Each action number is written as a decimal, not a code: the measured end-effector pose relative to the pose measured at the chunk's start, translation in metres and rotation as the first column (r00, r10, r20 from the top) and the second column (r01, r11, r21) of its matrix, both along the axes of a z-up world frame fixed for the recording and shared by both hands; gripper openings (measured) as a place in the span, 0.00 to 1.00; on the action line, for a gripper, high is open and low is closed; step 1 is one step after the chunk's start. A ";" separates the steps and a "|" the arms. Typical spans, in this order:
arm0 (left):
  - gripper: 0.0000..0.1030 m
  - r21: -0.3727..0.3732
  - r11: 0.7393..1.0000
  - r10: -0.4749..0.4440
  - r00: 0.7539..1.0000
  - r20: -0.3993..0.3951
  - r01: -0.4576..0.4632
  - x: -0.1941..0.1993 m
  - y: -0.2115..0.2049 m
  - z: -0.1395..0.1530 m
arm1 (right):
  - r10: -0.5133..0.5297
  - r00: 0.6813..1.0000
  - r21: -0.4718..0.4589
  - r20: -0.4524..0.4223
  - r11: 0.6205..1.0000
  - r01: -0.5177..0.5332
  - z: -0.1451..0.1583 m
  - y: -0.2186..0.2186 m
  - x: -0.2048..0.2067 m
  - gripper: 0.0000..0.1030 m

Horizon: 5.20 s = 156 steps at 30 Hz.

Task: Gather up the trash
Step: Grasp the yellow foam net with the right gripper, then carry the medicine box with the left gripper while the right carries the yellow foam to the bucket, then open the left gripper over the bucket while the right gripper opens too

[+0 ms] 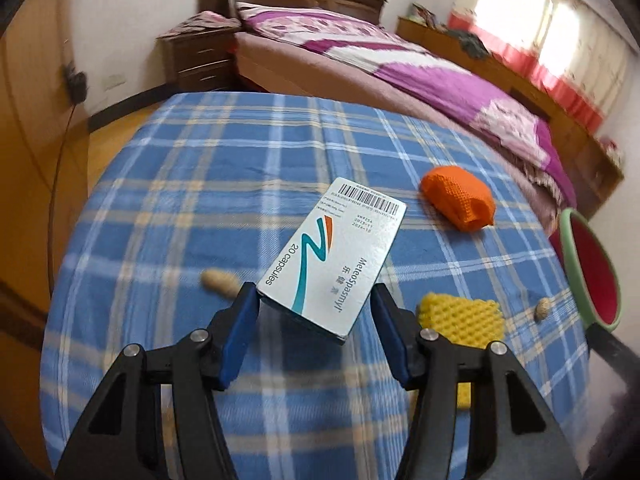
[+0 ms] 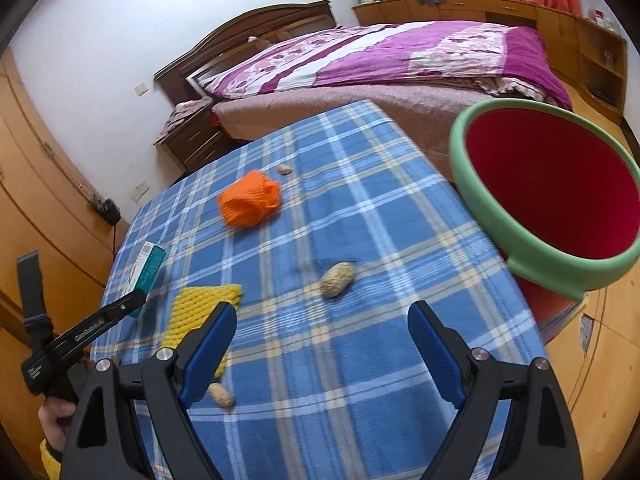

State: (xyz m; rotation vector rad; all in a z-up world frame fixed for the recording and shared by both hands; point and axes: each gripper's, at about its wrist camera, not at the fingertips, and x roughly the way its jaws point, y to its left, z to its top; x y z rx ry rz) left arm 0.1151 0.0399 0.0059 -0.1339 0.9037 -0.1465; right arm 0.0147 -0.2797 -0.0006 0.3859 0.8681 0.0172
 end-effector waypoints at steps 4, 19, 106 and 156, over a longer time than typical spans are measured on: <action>0.56 -0.026 0.999 0.046 0.999 0.018 -0.046 -0.016 0.012 0.008 | 0.057 0.998 -0.009 -0.002 0.998 -0.057 0.002 0.020 0.005 0.87; 0.56 -0.039 0.986 0.163 0.987 0.012 -0.163 -0.042 0.045 0.009 | 0.235 0.968 -0.033 -0.092 0.970 -0.239 -0.023 0.101 0.031 0.87; 0.56 -0.052 0.977 -0.205 0.978 0.028 0.207 -0.048 -0.131 0.054 | -0.209 0.953 0.082 0.222 0.977 0.195 0.039 -0.093 -0.063 0.14; 0.56 0.030 0.822 -0.568 0.823 -0.008 0.568 -0.017 -0.362 0.024 | -0.421 0.903 0.084 0.084 0.906 0.414 -0.009 -0.244 -0.041 0.35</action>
